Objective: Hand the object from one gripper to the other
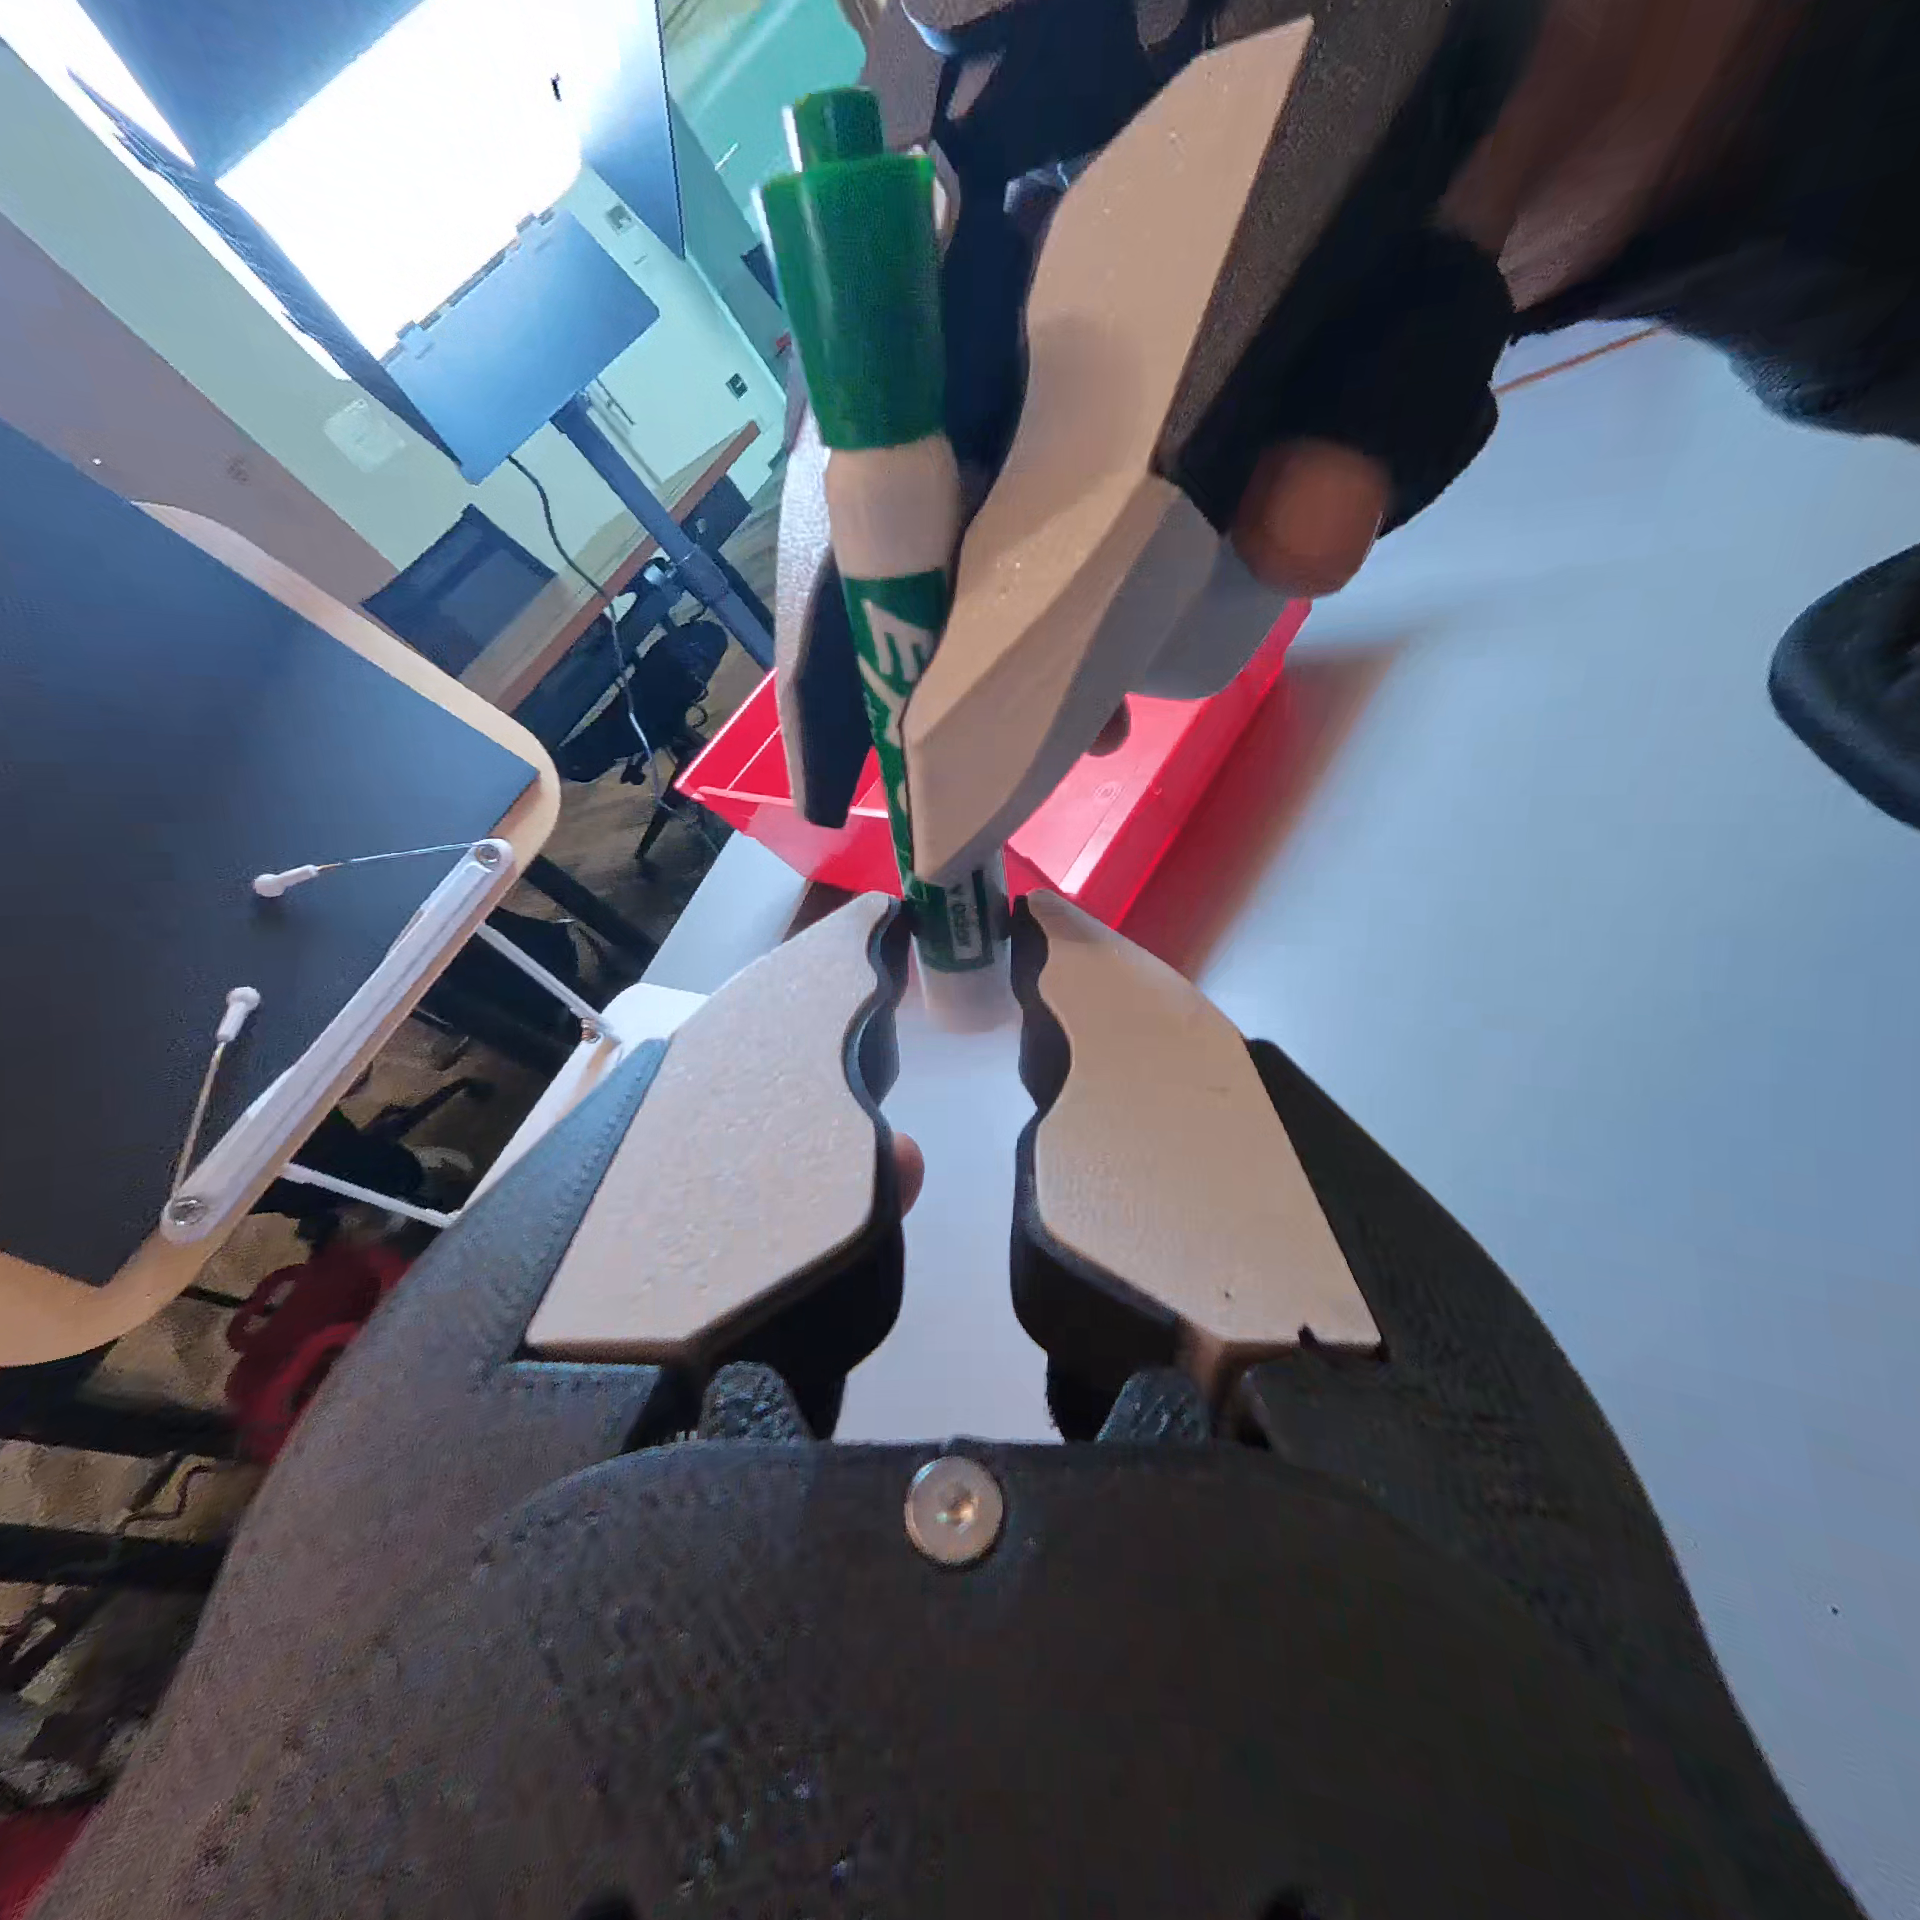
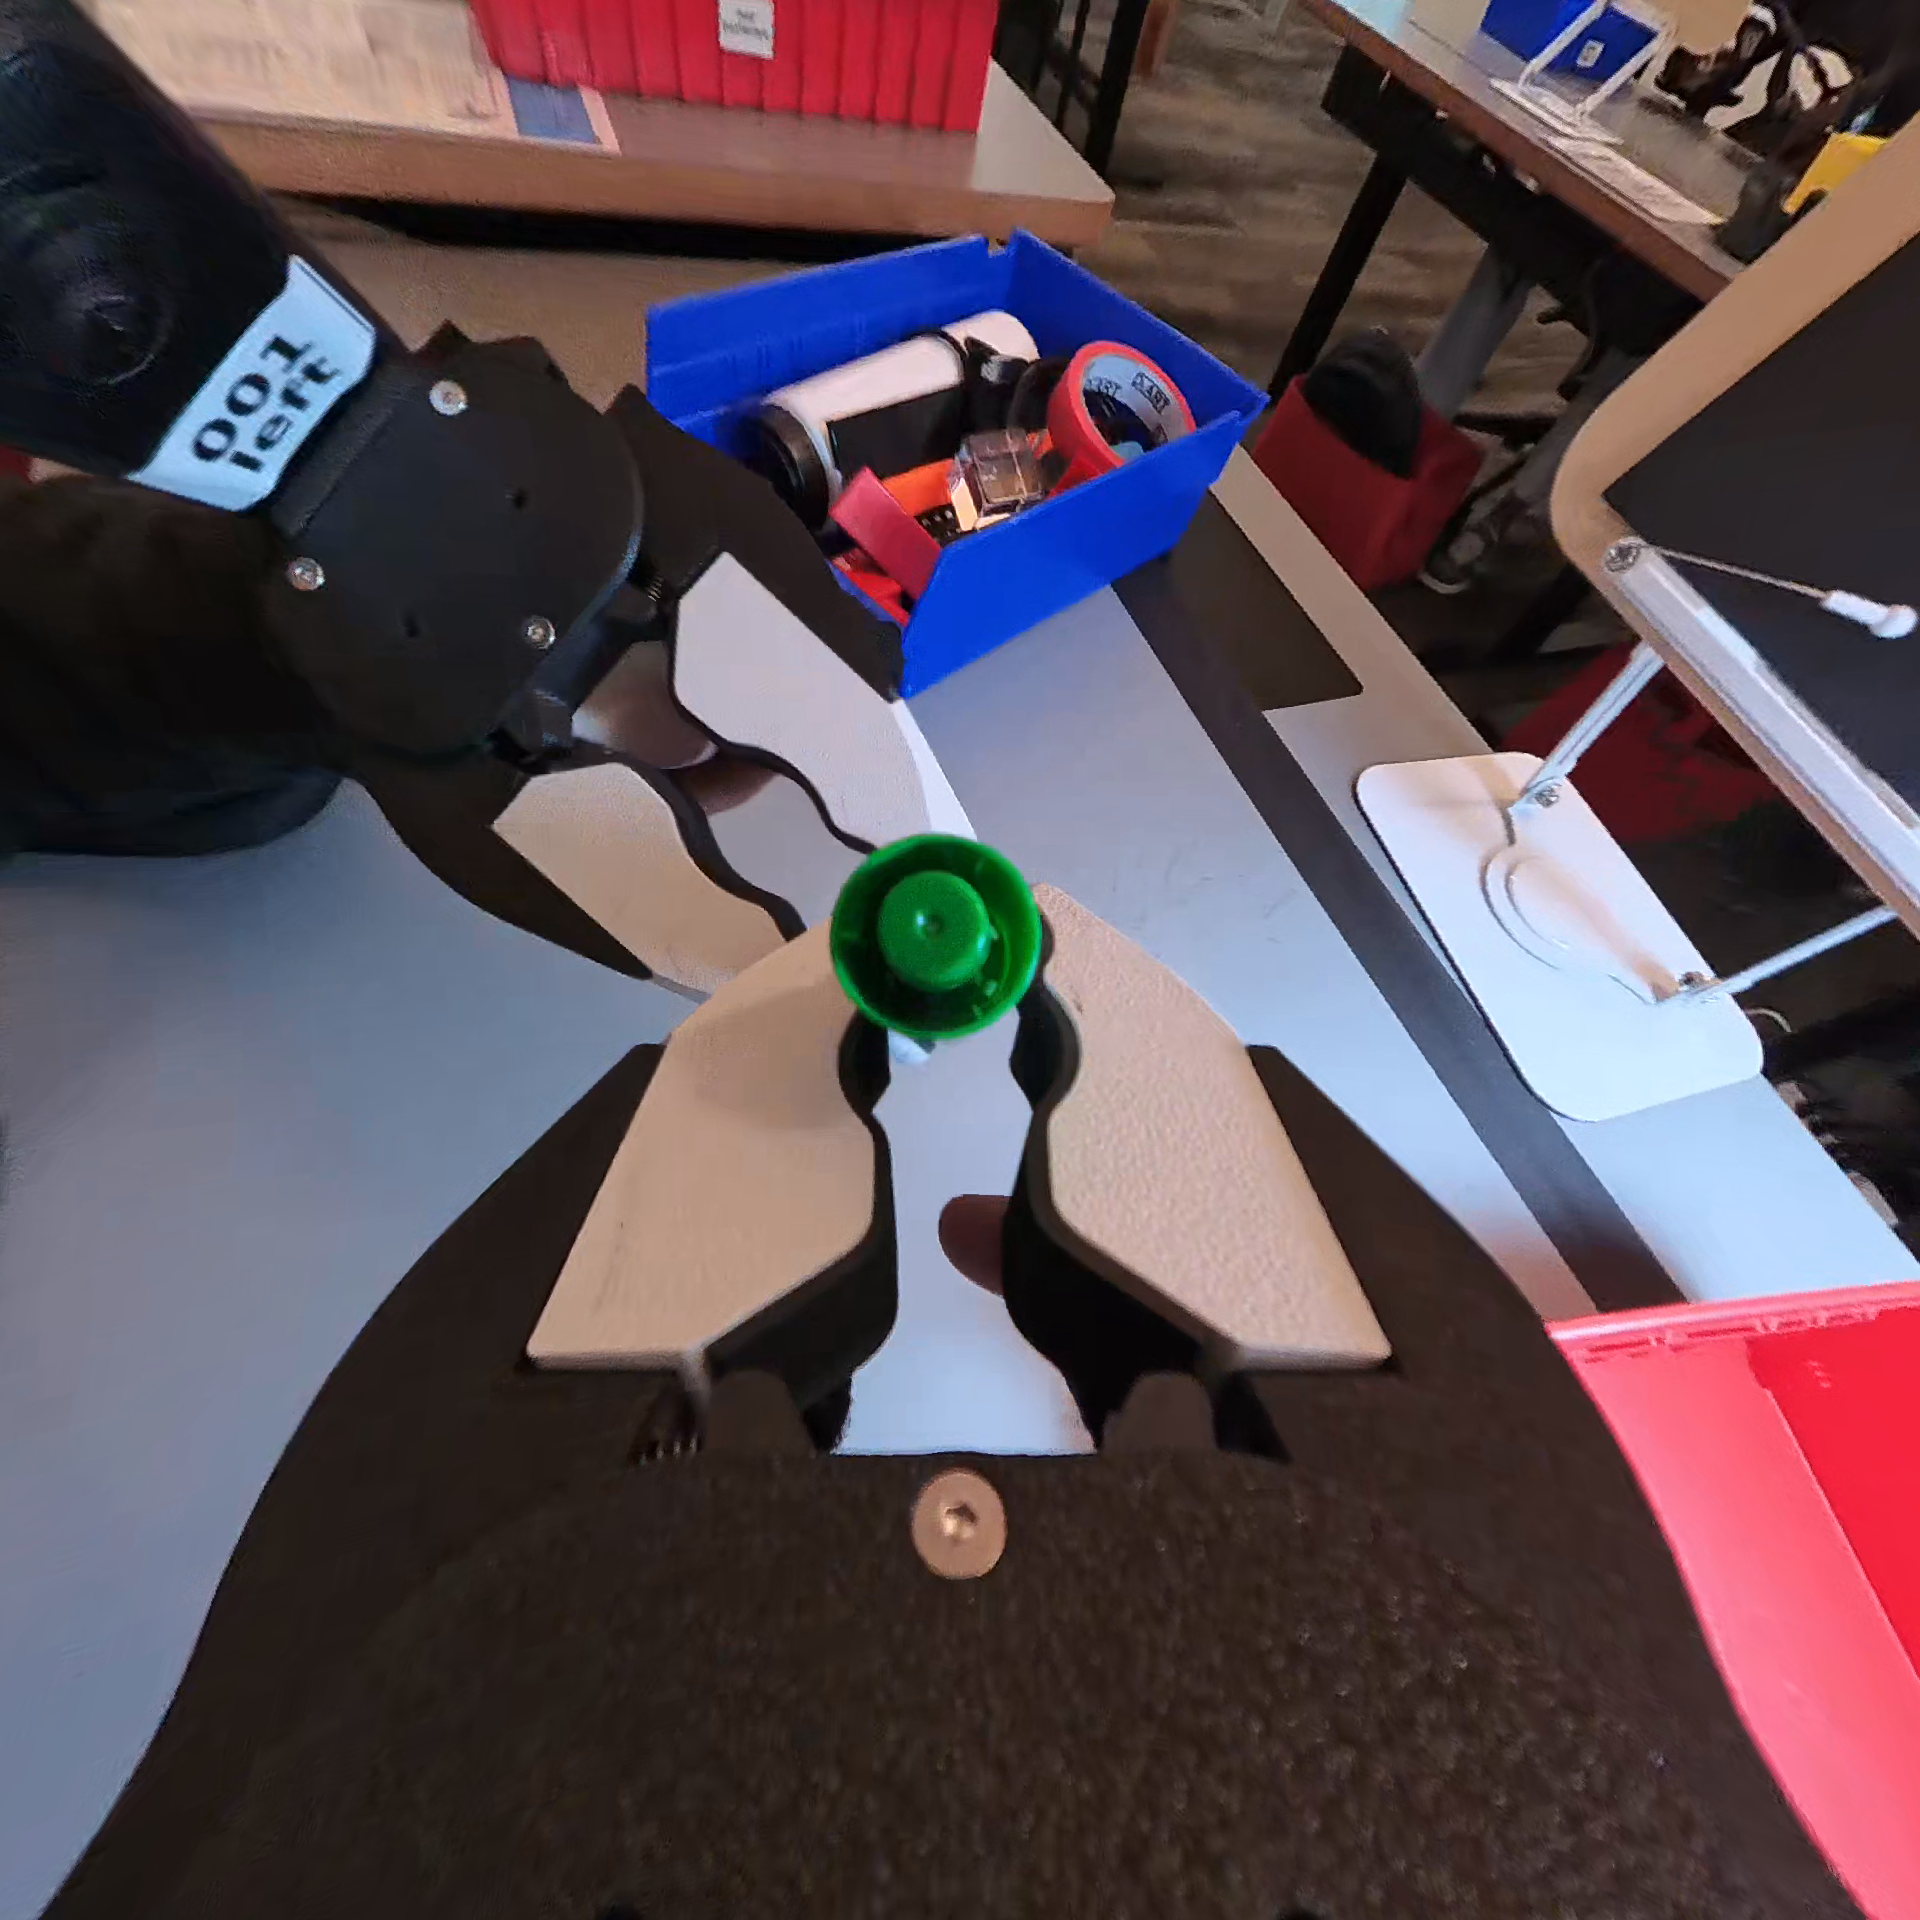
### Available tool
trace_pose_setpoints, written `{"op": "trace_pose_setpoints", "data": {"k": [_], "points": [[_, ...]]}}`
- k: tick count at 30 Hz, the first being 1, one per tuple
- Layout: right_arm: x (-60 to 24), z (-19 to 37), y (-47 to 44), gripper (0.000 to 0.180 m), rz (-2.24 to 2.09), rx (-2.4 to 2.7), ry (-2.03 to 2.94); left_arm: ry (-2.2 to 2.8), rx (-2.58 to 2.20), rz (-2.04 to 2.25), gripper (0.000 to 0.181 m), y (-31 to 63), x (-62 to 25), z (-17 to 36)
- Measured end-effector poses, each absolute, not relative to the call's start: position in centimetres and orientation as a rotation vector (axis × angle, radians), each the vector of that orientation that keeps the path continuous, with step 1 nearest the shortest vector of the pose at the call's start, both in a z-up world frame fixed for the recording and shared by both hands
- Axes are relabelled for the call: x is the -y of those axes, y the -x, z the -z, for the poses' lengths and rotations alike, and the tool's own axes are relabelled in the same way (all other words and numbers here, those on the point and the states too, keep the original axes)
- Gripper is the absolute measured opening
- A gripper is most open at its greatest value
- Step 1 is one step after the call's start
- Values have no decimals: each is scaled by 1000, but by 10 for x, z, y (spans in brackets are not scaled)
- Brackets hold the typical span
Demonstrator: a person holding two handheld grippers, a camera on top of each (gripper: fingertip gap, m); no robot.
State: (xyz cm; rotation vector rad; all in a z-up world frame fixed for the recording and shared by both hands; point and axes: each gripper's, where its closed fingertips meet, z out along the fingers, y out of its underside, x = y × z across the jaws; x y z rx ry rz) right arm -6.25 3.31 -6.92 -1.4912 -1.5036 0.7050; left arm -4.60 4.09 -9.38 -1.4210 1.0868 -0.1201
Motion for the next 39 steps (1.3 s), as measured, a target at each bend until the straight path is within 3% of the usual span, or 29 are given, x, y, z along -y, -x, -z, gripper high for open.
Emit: {"op": "trace_pose_setpoints", "data": {"k": [5, 8, 14, 17, 21, 27, 32, 35, 39], "points": [[-21, 37, 68, 20, -1028, 1384, 1346, 1409, -973, 510, 19, 42, -28, 75], [-18, 21, 65, 31, -1166, 1322, 1248, 1373, -857, 844, 19, 43, -20, 58], [-17, 20, 63, 37, -1284, 1304, 1213, 1293, -729, 1158, 19, 52, -12, 36], [-11, 25, 70, 21, -1245, 1341, 1195, 1325, -783, 1088, 19, 45, -13, 47], [-15, 37, 69, 20, -1024, 1436, 1199, 1389, -820, 1002, 18, 44, -19, 58], [-52, 55, 49, 19, -393, 1526, 1212, 1435, -836, 739, 45, 82, -27, 41], [-55, 75, 61, 19, -130, 1620, 1086, 1491, -922, 498, 42, 82, -30, 50], [-56, 85, 63, 19, -38, 1672, 1049, 1496, -1029, 273, 24, 82, -36, 67], [-63, 84, 62, 19, 17, 1646, 1030, 1443, -1091, 139, 20, 77, -36, 68]]}}
